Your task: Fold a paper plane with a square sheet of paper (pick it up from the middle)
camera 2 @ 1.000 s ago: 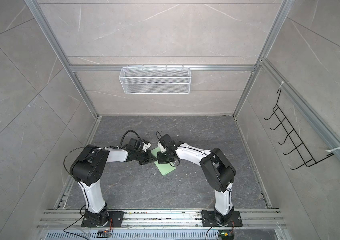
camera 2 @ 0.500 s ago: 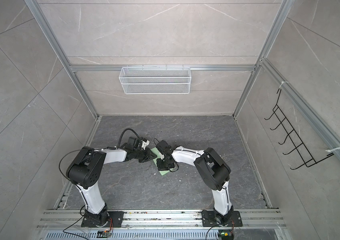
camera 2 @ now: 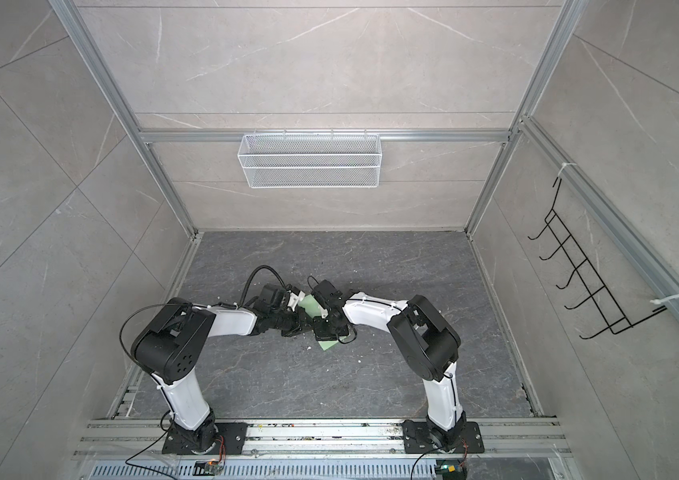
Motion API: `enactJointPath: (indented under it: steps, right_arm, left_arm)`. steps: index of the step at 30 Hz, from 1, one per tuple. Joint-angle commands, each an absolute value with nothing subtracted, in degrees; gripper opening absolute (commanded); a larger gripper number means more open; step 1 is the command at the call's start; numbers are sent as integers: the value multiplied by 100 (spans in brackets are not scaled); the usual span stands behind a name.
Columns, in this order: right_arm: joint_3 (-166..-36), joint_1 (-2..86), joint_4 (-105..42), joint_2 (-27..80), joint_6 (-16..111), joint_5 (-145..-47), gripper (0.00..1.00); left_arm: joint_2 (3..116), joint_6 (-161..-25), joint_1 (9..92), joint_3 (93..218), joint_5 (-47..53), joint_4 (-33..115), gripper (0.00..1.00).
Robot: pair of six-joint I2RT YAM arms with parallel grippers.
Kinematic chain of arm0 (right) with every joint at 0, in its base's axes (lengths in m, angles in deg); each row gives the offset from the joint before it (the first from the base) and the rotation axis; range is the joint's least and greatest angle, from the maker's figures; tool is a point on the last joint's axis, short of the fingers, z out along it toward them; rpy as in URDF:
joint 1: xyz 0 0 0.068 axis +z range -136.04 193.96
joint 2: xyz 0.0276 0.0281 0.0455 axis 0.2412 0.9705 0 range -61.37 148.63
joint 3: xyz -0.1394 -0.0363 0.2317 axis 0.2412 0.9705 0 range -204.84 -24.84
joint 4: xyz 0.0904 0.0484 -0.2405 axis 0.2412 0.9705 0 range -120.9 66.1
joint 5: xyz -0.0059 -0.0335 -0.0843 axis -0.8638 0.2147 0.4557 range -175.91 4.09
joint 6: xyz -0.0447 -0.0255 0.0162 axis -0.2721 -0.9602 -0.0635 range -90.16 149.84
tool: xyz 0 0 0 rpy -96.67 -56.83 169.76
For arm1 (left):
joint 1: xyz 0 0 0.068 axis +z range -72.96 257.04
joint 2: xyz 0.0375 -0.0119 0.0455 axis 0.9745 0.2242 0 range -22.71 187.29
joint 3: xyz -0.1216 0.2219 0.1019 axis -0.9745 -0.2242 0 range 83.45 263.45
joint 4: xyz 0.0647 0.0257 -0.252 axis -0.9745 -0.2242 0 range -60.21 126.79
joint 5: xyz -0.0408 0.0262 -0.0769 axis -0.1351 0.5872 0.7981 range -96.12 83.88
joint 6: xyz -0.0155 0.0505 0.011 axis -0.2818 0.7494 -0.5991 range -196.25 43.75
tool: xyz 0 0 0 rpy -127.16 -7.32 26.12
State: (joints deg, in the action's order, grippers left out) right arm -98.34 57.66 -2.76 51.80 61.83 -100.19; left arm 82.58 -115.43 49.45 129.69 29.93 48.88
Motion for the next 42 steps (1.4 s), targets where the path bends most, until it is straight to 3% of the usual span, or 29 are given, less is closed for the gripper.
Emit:
enactJointPath:
  steps: [1, 13, 22, 36, 42]
  right_arm:
    - [-9819, 5751, 150, 5404, 6259, -9740, 10]
    - [-9759, 5722, 219, 5402, 6227, -9643, 10]
    - [-9726, 5696, 217, 5395, 6247, -9612, 10]
    - [-9691, 5634, 172, 5290, 6261, -9607, 10]
    - [-9724, 5624, -273, 5054, 6251, -9902, 12]
  left_arm:
    - [8354, -11338, 5017, 12941, 2756, 4986, 14]
    - [8822, -11190, 5748, 12850, 2521, 5054, 16]
    - [9143, -11309, 6410, 13001, 2693, 5299, 26]
    - [9340, -11248, 6772, 13792, 2567, 4631, 31]
    - [8922, -11287, 6808, 13857, 2452, 4377, 34]
